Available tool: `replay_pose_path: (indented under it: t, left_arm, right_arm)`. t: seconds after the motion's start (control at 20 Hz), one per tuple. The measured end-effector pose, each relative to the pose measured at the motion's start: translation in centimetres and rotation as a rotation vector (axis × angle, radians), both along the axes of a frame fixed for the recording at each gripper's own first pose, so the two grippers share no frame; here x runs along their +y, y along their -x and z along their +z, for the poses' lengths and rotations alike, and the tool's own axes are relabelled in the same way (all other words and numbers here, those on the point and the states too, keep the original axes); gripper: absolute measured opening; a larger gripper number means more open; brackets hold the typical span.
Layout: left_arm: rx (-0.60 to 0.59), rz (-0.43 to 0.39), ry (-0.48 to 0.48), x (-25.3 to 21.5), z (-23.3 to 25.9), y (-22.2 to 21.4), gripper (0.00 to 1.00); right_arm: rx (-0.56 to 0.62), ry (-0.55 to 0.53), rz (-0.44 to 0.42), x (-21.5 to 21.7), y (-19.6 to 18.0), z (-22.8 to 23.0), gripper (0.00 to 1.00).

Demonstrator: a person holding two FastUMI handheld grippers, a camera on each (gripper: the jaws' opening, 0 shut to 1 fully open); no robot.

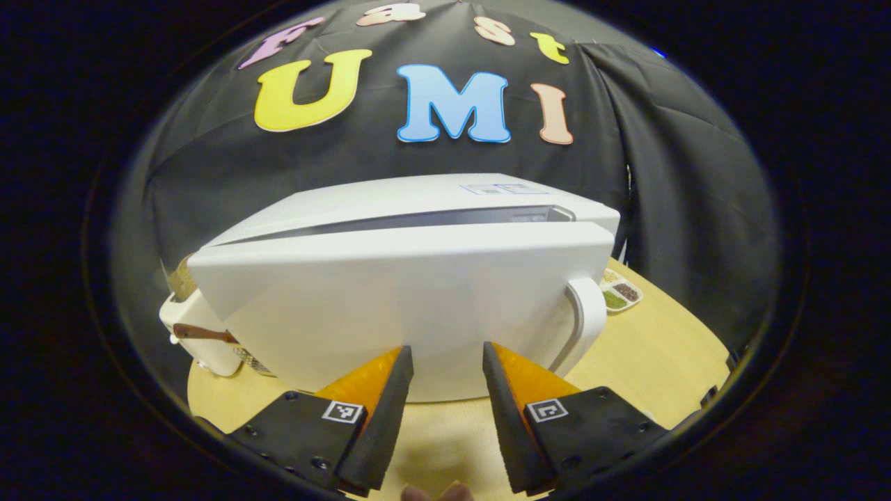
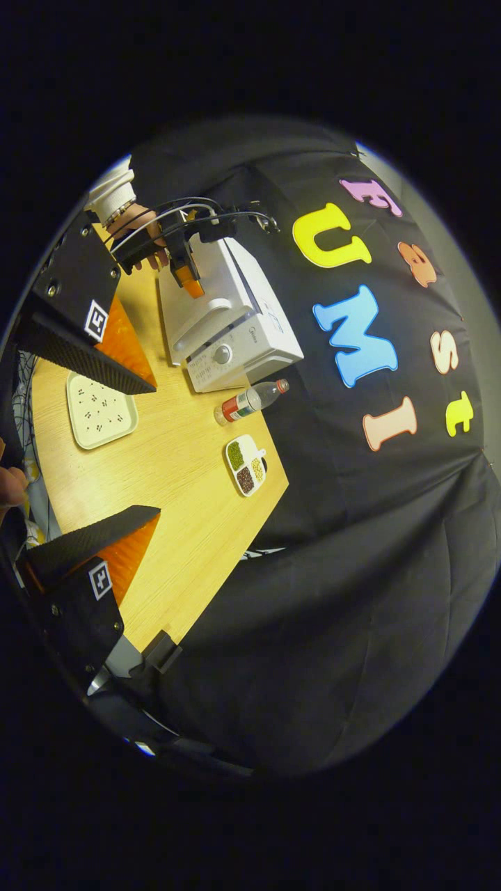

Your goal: Open the microwave oven with the left hand, put the food in, and close the microwave oven.

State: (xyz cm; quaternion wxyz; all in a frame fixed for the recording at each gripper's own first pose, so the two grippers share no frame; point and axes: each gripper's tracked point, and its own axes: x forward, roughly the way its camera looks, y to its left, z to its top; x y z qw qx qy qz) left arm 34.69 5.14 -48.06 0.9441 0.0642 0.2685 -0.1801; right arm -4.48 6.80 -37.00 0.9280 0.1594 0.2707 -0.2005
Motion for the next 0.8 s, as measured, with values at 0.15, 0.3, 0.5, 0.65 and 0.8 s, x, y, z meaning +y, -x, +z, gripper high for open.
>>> replay_pose_path:
  t: [0.15,0.3,0.5,0.65,0.8]
  left_arm:
    - [0.000,-0.010,0.015,-1.0,-0.4,-1.3,0.70]
    - [0.039,-0.026,0.033,-2.3,-1.3,-1.0,0.72]
    - [0.026,-0.005,0.094,-2.4,-0.8,-2.3,0.72]
    - [0.101,0.012,0.116,-2.6,-1.5,-1.9,0.72]
    - [0.060,0.013,0.072,-2.1,-0.4,-0.9,0.71]
  right_arm:
    - [0.003,0.006,-0.033,-0.3,0.0,0.2,0.98]
    - [0.013,0.024,-0.050,-0.2,0.8,0.4,0.98]
    - [0.031,0.047,-0.046,-0.1,1.4,0.4,0.98]
    - [0.033,0.019,-0.033,0.7,1.6,0.3,0.98]
    - [0.022,0.032,-0.010,1.1,2.1,0.7,0.98]
